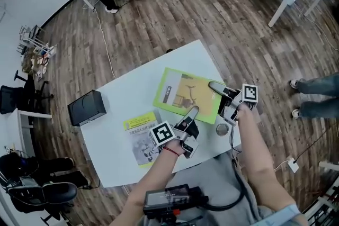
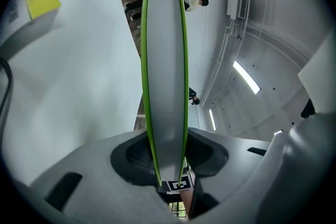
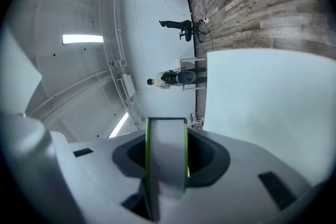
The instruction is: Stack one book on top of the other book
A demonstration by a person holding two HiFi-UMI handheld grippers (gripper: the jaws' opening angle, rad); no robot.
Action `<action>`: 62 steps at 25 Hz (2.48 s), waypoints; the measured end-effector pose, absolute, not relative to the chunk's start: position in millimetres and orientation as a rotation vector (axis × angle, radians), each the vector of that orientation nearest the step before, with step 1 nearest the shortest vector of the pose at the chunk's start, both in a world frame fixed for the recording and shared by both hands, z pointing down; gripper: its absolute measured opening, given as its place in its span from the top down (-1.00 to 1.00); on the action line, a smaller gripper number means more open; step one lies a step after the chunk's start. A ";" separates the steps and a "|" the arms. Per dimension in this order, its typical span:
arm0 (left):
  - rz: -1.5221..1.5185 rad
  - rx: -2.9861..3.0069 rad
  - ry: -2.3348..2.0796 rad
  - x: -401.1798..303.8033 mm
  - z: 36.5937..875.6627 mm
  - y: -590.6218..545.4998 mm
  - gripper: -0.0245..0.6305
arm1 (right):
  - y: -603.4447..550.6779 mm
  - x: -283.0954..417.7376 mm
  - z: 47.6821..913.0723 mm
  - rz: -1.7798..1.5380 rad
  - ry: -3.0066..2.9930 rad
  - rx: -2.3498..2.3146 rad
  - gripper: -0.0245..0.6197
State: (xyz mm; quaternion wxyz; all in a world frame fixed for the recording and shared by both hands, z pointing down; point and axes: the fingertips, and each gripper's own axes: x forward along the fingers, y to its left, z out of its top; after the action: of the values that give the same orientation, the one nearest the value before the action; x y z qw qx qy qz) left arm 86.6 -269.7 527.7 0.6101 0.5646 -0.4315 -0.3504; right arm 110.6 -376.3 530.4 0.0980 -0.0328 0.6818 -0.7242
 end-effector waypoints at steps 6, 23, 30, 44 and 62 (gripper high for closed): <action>-0.818 1.332 -0.985 34.9 493.3 -200.2 0.46 | -304.3 60.8 500.6 -2.152 2.037 -0.044 0.47; -0.745 1.386 -0.895 -55.7 467.7 -36.5 0.46 | -129.8 -33.8 473.5 -2.220 2.113 0.242 0.47; -0.711 1.380 -0.861 -76.0 474.5 8.7 0.46 | -77.7 -49.3 487.8 -2.296 2.081 0.277 0.47; -0.595 1.515 -0.642 -84.8 477.1 42.7 0.47 | -26.2 -52.0 475.9 -2.194 2.237 0.618 0.46; -0.350 1.612 -0.404 -85.4 509.9 44.8 0.47 | -42.2 -30.3 508.7 -2.159 2.580 0.699 0.12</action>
State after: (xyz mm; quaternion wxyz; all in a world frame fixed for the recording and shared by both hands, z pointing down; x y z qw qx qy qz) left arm -85.4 44.8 509.9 0.6605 0.7126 -0.1786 -0.1547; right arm -30.3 -42.2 508.7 -0.1468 0.2013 0.7427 -0.6216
